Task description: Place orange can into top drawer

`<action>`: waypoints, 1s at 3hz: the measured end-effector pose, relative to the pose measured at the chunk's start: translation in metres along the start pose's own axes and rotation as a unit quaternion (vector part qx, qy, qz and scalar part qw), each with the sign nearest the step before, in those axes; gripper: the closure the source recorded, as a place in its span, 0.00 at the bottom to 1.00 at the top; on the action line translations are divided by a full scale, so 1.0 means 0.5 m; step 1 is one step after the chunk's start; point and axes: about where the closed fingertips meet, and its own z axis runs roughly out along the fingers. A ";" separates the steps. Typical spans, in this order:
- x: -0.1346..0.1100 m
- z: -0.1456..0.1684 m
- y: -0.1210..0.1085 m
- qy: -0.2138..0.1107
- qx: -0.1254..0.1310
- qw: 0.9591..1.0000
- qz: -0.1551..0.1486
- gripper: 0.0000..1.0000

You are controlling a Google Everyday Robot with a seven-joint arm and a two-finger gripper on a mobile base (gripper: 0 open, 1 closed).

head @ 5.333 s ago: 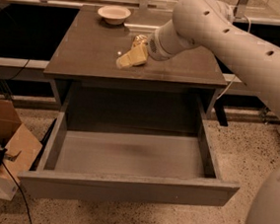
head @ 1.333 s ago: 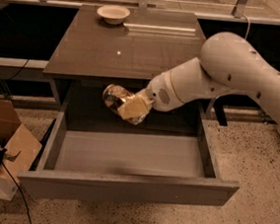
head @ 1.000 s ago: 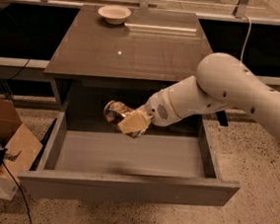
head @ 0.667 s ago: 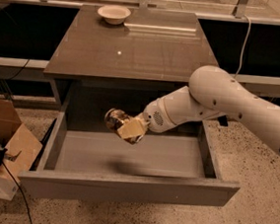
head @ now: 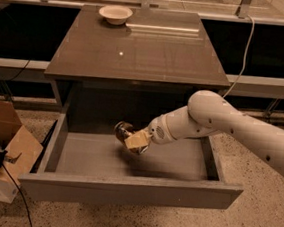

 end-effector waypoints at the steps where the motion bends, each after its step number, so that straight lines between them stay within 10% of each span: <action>1: -0.004 0.002 0.003 -0.001 -0.001 1.000 -0.002 0.62; 3: -0.003 0.009 0.007 0.001 -0.004 1.000 -0.003 0.15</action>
Offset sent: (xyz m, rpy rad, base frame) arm 0.0006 0.0022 0.0008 0.0019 -0.0034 0.0018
